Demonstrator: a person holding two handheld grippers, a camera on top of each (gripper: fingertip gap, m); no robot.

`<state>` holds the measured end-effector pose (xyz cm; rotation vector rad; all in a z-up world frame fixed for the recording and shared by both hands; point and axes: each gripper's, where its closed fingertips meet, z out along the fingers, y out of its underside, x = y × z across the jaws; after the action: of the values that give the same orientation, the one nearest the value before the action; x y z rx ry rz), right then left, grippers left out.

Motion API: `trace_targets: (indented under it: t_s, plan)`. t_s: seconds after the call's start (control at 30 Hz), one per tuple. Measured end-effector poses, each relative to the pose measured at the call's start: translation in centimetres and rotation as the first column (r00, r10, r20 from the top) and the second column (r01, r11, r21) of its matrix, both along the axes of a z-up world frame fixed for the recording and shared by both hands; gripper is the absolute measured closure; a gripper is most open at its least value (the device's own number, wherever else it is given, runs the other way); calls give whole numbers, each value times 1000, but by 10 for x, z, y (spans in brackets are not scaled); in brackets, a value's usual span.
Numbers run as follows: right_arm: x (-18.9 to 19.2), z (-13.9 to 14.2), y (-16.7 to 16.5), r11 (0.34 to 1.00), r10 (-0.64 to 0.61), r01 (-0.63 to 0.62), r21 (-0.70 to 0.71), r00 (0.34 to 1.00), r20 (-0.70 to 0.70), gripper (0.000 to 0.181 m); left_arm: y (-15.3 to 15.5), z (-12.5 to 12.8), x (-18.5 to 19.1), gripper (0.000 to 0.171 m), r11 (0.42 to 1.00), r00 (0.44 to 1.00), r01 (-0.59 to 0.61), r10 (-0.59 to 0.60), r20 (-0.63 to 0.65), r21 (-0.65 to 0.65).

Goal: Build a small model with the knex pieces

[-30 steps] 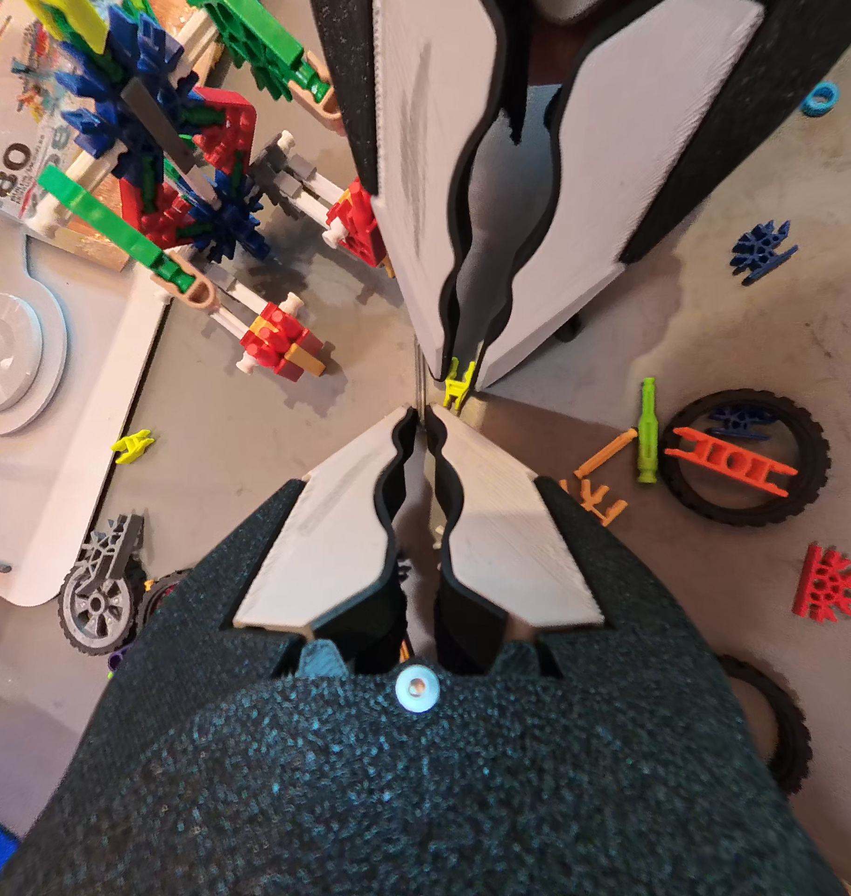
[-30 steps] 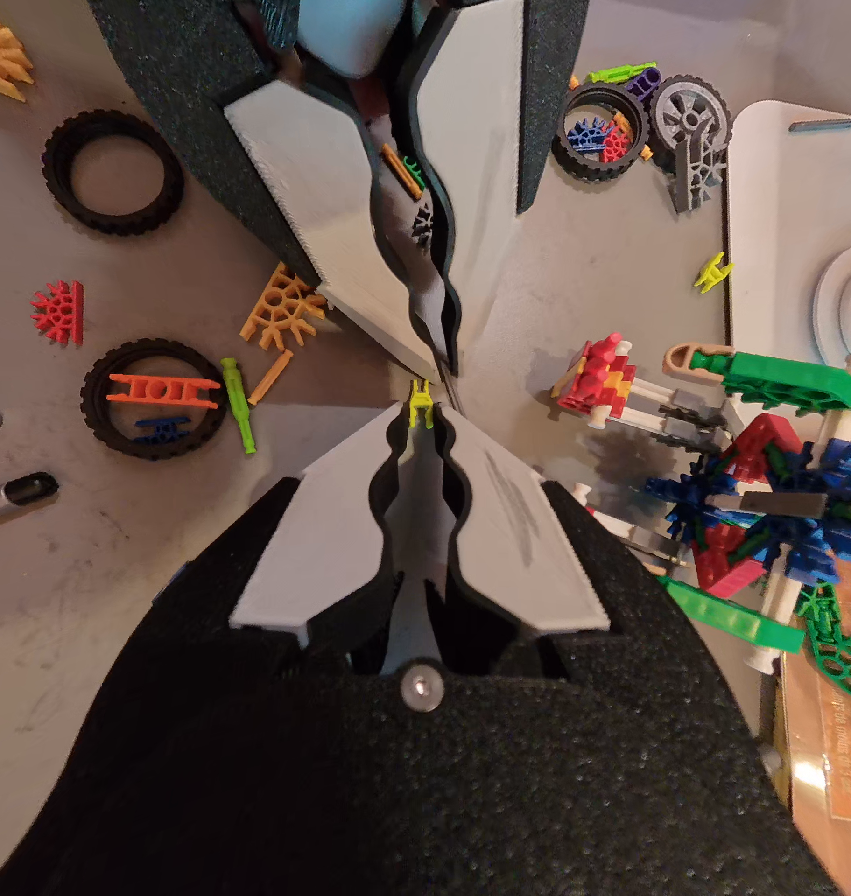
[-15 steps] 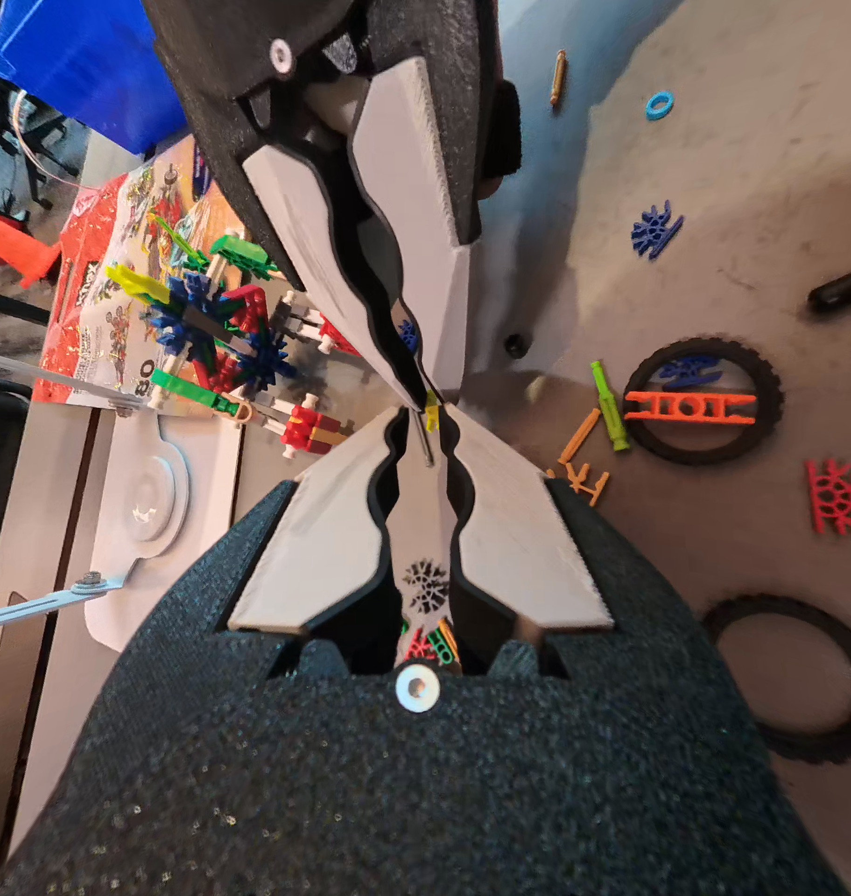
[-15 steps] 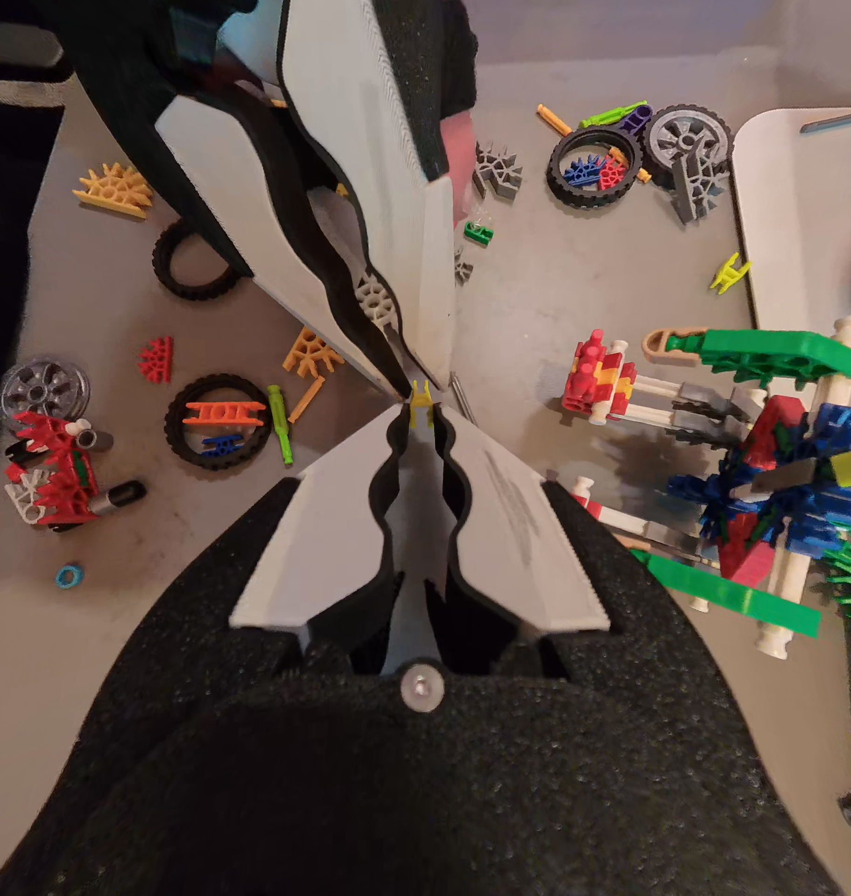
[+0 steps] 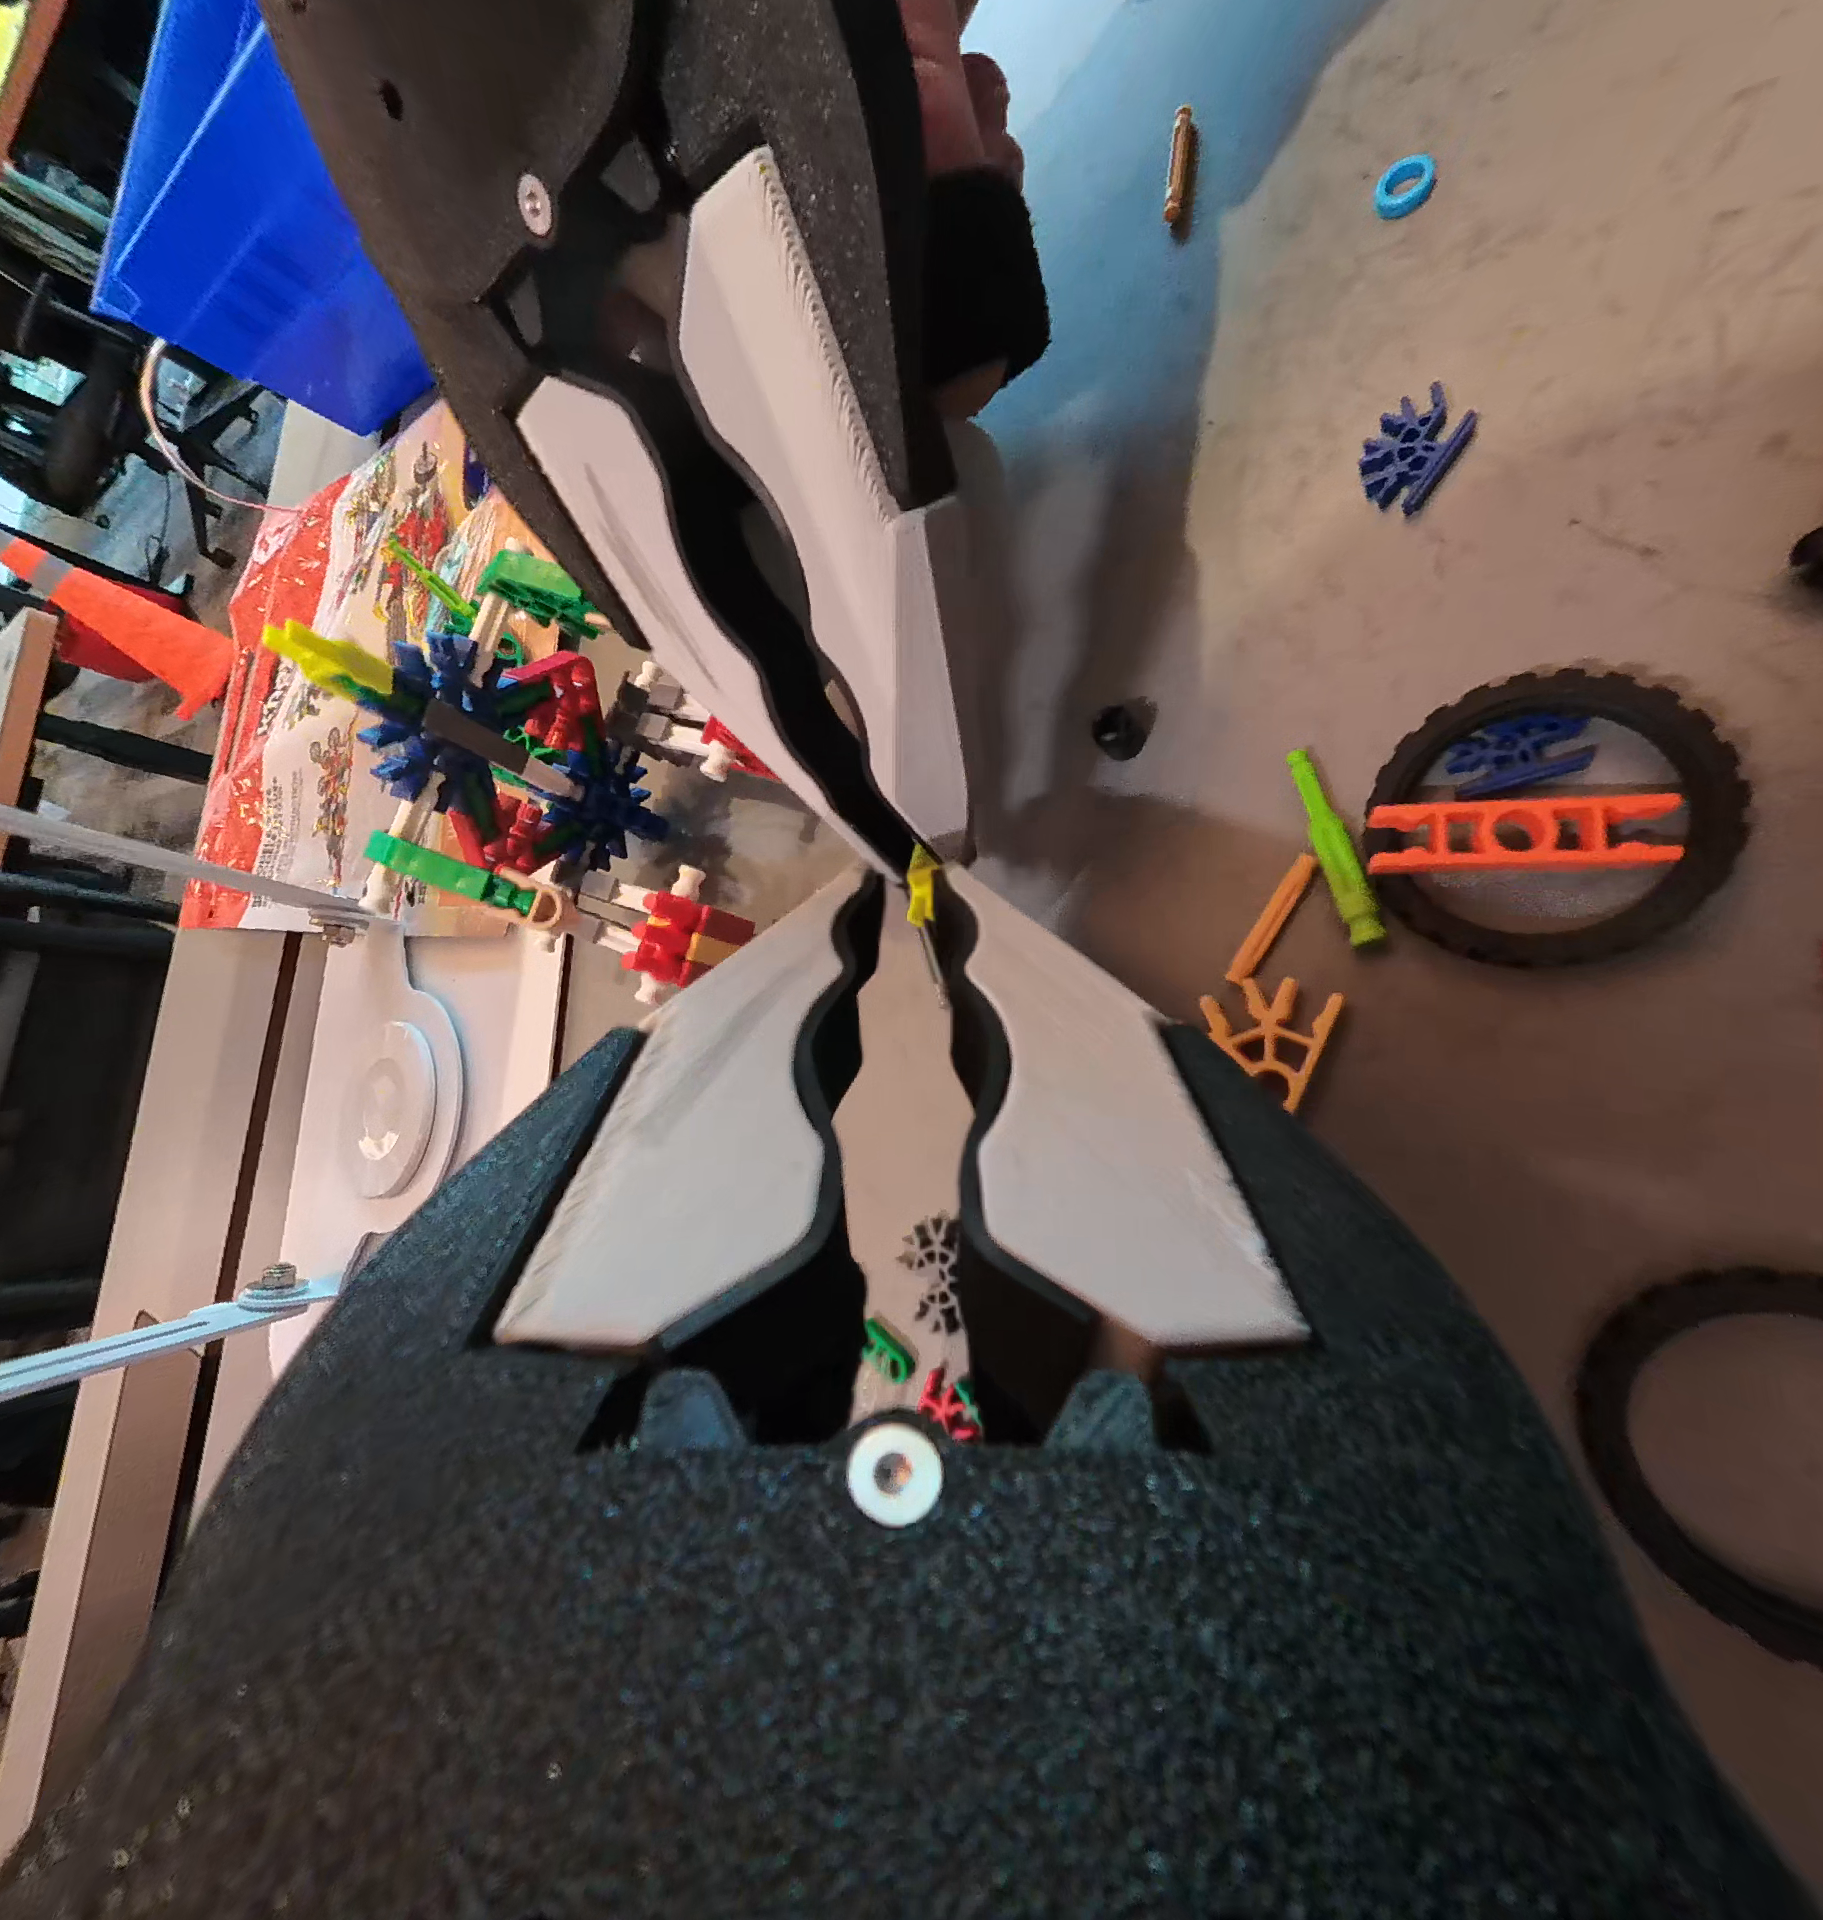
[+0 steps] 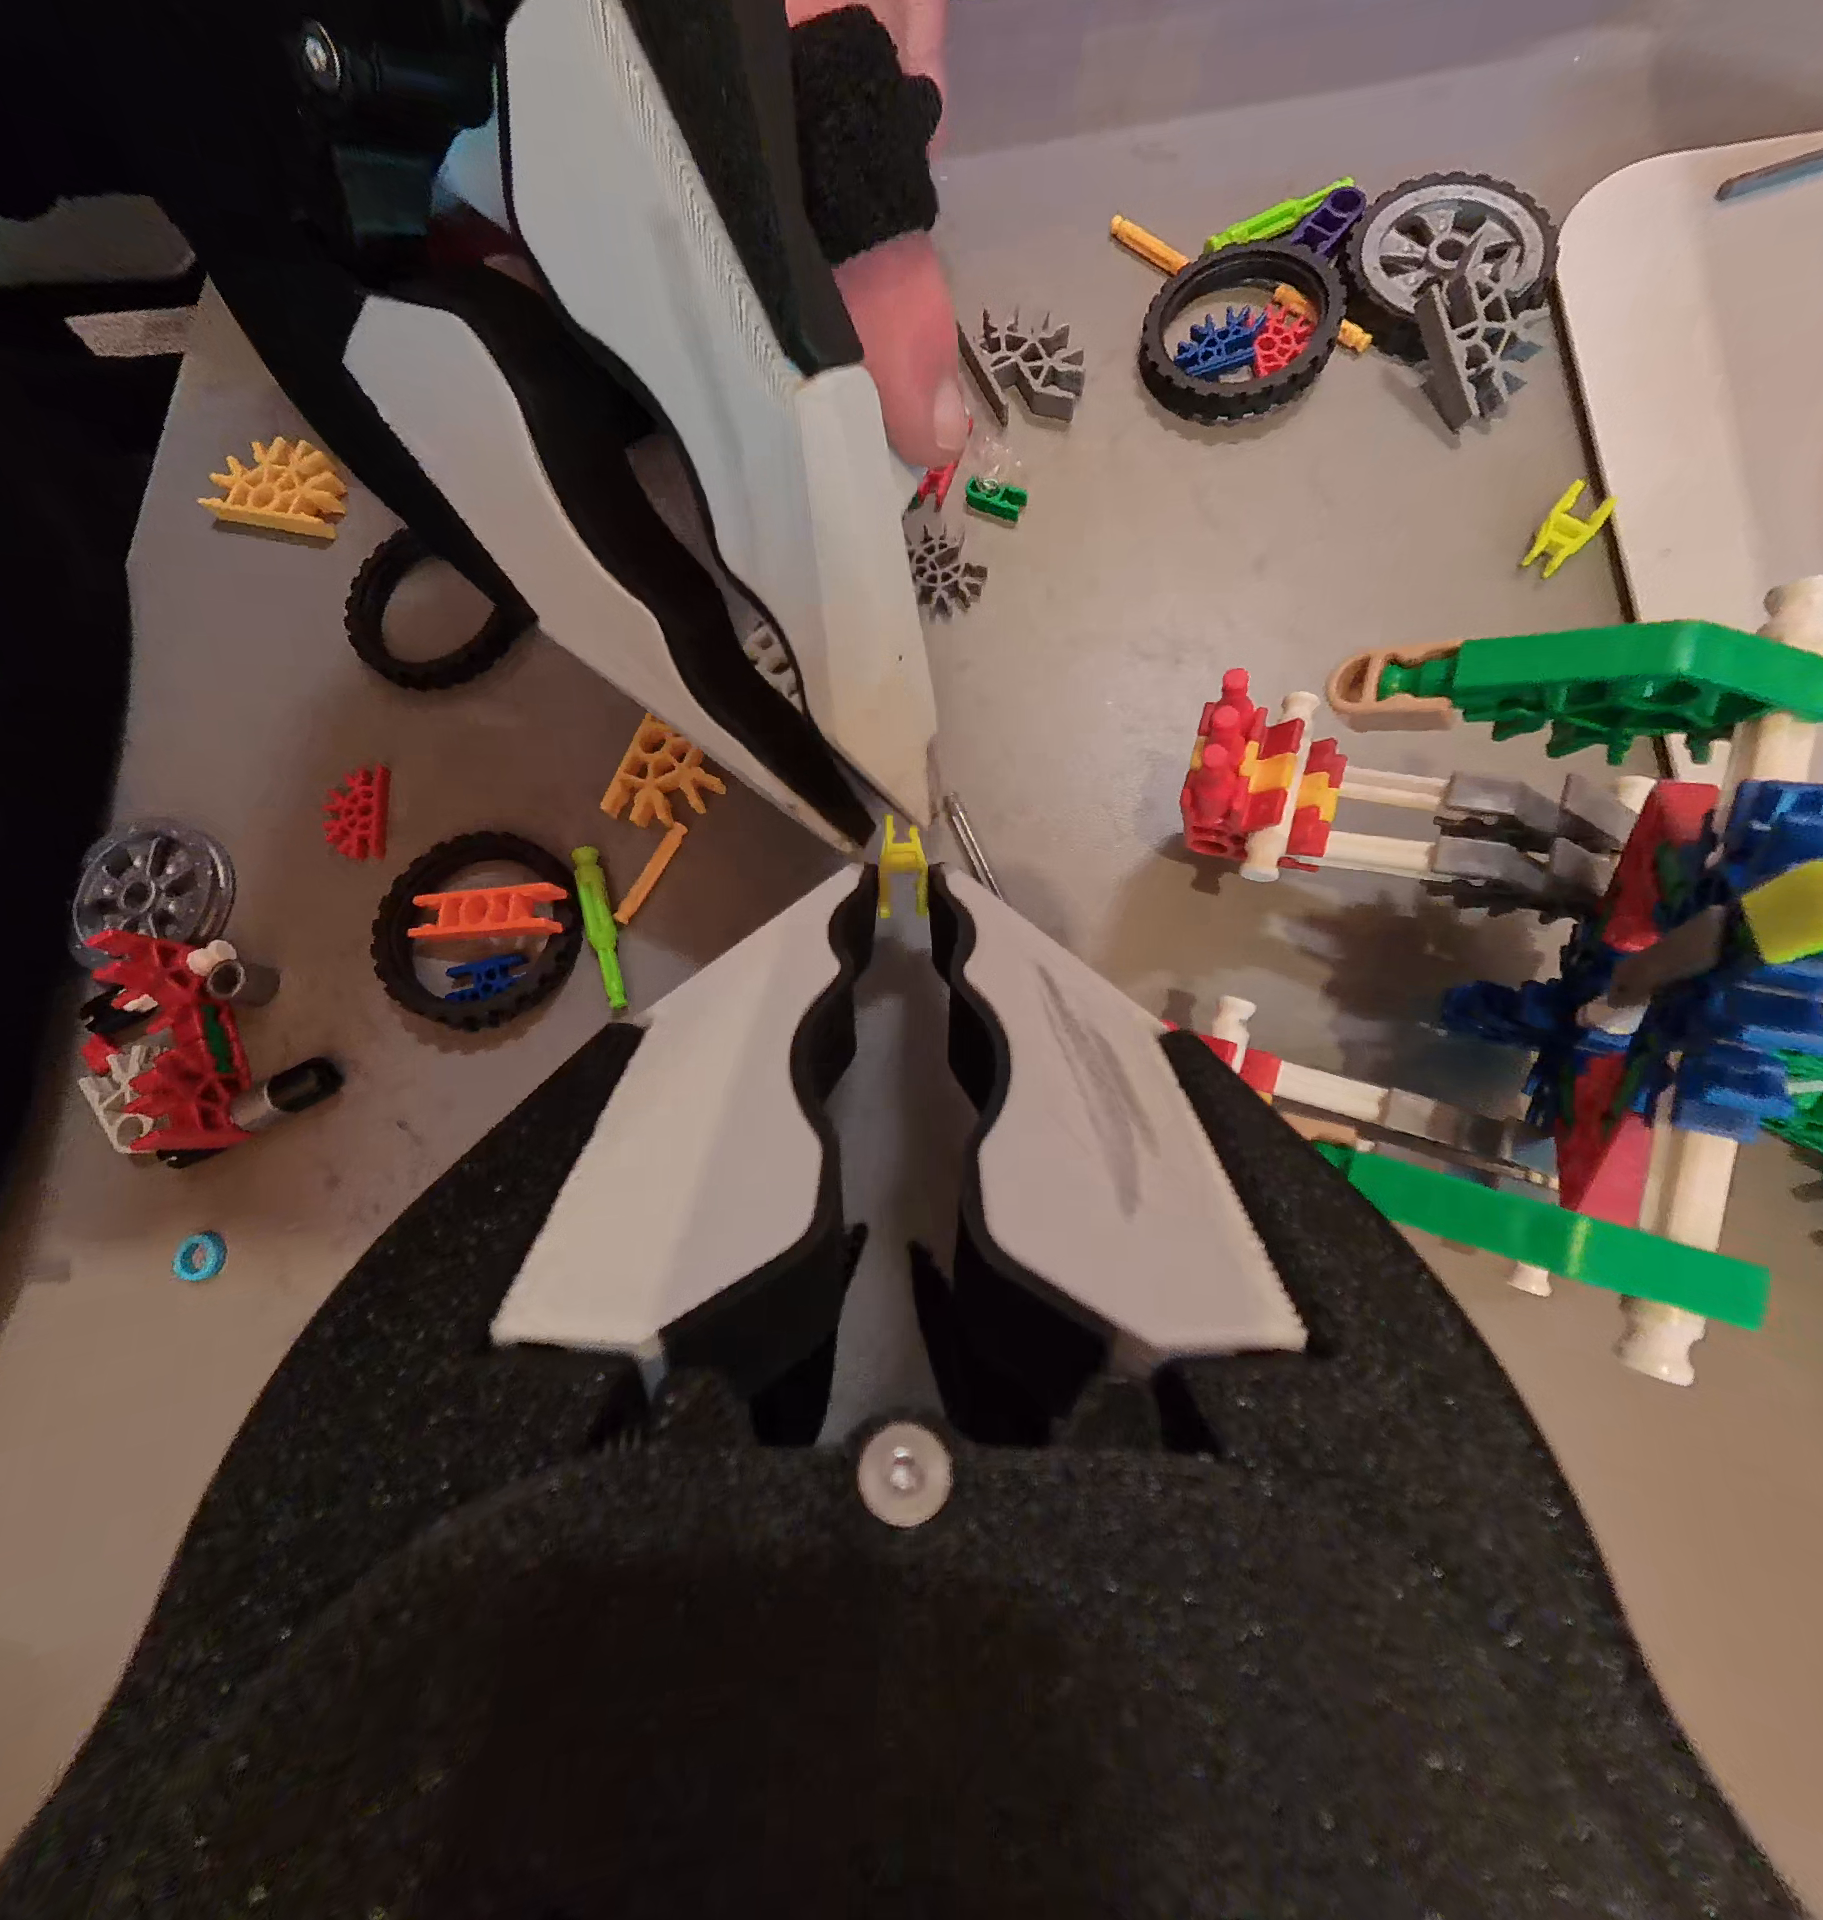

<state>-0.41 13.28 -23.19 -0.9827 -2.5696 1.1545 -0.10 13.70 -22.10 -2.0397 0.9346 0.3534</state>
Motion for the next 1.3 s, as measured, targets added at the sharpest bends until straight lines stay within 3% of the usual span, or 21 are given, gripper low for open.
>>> trace_targets:
  t_s: [0.17, 0.43, 0.8, 1.3]
  plan:
    - [-2, 4, 0, 999, -14, 14, -52, 1000, 14, 172, -1, 3, -3, 161, 1000, 999, -6, 5, 47, 17]
    - [0, 5, 1, 996, -23, 27, -86, 998, 50, 172, 1, 4, 0, 170, 997, 999, 24, -21, -41, 72]
    - [5, 15, -5, 981, 1, 18, -193, 995, 98, 172, -3, 8, 7, 169, 982, 983, 123, -100, -154, 142]
    - [11, 18, -8, 968, 28, 8, -252, 990, 141, 172, -3, 6, 7, 168, 975, 965, 156, -116, -234, 161]
